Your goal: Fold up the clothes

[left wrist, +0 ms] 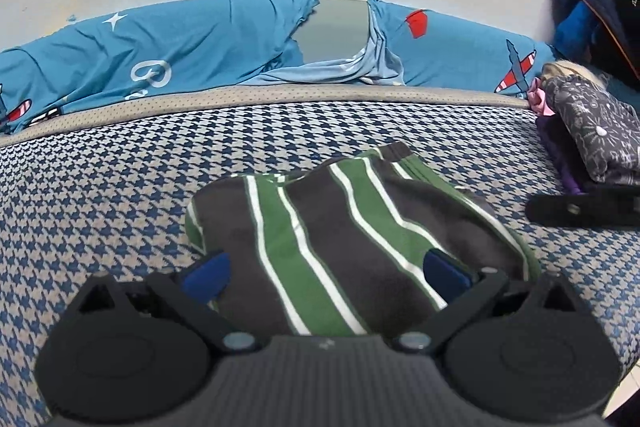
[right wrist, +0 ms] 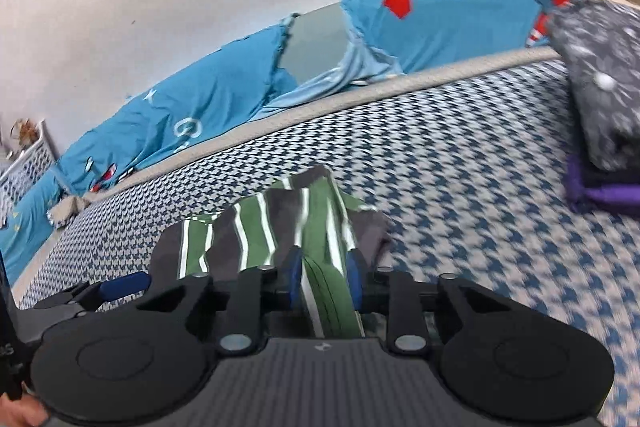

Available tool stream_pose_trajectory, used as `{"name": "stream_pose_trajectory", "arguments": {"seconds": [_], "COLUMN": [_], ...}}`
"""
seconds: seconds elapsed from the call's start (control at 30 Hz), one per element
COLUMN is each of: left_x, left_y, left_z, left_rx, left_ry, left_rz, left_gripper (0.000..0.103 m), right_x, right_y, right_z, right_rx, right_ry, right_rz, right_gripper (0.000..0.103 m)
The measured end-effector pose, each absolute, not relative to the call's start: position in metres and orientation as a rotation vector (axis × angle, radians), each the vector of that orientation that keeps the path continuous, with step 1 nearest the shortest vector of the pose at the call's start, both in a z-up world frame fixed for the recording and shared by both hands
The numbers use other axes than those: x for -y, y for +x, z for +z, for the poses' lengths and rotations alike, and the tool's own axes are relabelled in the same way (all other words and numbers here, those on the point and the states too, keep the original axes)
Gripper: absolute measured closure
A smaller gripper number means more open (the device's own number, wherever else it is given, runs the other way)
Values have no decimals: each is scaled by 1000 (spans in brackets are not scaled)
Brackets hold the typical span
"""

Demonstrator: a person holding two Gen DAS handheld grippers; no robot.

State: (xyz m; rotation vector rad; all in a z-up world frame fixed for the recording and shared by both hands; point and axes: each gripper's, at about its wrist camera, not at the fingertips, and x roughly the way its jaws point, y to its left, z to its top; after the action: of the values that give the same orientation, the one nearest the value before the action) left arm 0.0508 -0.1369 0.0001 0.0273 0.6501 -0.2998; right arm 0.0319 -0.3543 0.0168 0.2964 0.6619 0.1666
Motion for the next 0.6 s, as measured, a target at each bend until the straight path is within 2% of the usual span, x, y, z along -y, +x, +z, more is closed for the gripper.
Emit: {"name": "stream_pose_trajectory", "arguments": {"seconds": [0.07, 0.6], "left_x": [138, 137], "left_y": [51, 59], "left_z": [0, -7], "left_rx": [-653, -693], "left_ry": [27, 9], "left_rz": [-303, -295], "left_gripper": [0, 0], "right_x": [350, 336], "right_y": [43, 94], "right_z": [15, -14], "right_rx": [-666, -728], "right_ry": [253, 180], "right_rz": [184, 221], "right_gripper": [85, 85]}}
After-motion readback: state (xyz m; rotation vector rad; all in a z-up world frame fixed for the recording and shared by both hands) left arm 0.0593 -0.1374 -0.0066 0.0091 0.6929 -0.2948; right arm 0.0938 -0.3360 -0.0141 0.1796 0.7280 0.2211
